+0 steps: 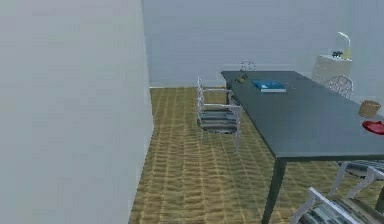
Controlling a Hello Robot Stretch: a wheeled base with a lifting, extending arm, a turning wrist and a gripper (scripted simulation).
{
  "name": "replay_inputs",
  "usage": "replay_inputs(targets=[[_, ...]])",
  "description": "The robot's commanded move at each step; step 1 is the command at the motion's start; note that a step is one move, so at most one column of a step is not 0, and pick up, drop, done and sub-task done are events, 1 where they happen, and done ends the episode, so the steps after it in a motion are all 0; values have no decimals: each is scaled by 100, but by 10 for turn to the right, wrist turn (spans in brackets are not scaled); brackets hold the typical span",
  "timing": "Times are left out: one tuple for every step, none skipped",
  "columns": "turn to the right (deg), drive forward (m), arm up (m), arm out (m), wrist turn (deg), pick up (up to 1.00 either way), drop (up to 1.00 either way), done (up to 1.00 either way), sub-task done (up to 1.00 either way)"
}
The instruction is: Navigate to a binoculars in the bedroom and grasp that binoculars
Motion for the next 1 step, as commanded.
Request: replay_inputs(targets=[[0, 100, 0, 0, 0, 0, 0, 0, 0]])
